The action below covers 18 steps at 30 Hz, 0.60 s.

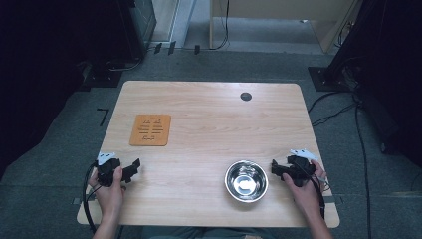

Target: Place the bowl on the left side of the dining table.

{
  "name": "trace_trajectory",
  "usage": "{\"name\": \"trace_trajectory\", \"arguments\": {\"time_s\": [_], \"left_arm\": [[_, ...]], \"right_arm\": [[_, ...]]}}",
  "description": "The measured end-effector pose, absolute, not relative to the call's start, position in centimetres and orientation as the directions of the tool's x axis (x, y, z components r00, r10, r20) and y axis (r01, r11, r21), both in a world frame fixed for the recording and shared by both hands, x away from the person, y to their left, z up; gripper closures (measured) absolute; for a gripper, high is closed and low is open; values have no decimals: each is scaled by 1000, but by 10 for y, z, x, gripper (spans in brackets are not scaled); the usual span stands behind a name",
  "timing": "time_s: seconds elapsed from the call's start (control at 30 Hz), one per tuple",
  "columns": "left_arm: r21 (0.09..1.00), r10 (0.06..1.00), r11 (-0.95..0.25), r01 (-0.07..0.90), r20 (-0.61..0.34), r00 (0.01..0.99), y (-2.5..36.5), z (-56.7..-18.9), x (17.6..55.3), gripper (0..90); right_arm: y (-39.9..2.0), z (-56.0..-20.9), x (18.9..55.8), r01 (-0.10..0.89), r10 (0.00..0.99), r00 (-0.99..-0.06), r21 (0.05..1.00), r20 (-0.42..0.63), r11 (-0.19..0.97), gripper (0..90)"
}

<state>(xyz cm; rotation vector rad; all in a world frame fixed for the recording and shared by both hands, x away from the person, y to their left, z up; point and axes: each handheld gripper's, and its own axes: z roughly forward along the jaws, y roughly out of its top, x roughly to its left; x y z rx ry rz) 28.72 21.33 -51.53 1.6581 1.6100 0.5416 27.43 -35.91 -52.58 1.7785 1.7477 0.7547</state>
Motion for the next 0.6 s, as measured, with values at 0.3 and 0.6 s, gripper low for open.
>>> {"name": "trace_trajectory", "arguments": {"time_s": [0.3,0.6], "left_arm": [[780,968,76,621,-207,141,201,-508,284,173],[800,955,16,600,-190,228,166,-502,280,173]], "right_arm": [[-359,-526,274,704,1000,7,710,25,-23,0],[-359,-526,275,704,1000,10,710,25,-25,0]]}}
